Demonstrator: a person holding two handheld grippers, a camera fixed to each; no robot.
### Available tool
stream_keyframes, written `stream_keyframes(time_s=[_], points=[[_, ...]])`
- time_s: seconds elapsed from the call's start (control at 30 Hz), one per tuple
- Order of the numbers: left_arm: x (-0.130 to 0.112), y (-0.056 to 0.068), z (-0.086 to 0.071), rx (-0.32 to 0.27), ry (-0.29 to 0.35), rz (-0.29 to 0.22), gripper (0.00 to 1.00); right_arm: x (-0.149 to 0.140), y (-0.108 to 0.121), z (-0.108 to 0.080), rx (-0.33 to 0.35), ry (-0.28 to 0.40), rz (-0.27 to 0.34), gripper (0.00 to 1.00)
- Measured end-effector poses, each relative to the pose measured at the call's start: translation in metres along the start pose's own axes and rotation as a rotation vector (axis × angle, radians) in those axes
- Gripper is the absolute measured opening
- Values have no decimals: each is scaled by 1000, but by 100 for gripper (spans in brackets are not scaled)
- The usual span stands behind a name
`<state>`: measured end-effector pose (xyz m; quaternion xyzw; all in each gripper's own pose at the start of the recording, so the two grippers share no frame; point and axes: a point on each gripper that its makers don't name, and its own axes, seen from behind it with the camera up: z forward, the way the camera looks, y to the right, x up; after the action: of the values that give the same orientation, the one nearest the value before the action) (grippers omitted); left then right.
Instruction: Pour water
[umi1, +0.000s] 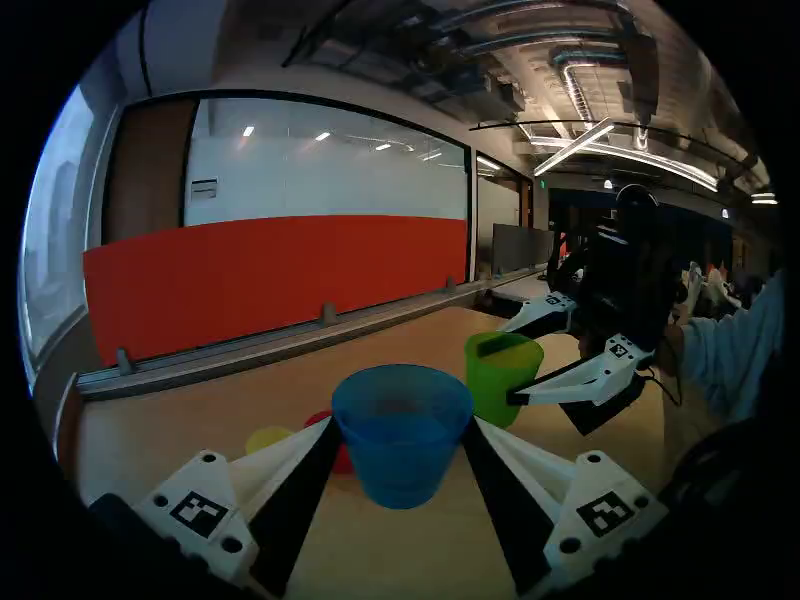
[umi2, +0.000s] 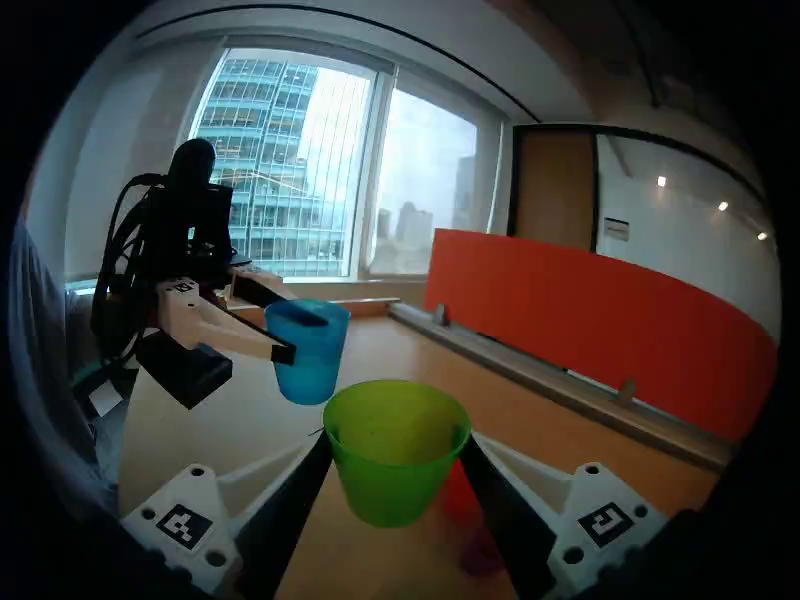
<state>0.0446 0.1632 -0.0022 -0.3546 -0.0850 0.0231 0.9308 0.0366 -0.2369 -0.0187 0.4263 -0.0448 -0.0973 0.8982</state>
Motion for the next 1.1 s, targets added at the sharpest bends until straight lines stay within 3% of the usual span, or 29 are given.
stream_keyframes(time_s=[0.37, 0.77, 1.1], points=[[16, -2, 3, 16, 39, 22, 85, 13, -6, -4, 14, 40, -3, 92], [64, -7, 1, 37, 136, 61, 85, 28, -3, -2, 10, 80, -5, 92], [95, -13, -4, 77, 177, 161, 85, 38, -15, 4, 36, 94, -13, 92]])
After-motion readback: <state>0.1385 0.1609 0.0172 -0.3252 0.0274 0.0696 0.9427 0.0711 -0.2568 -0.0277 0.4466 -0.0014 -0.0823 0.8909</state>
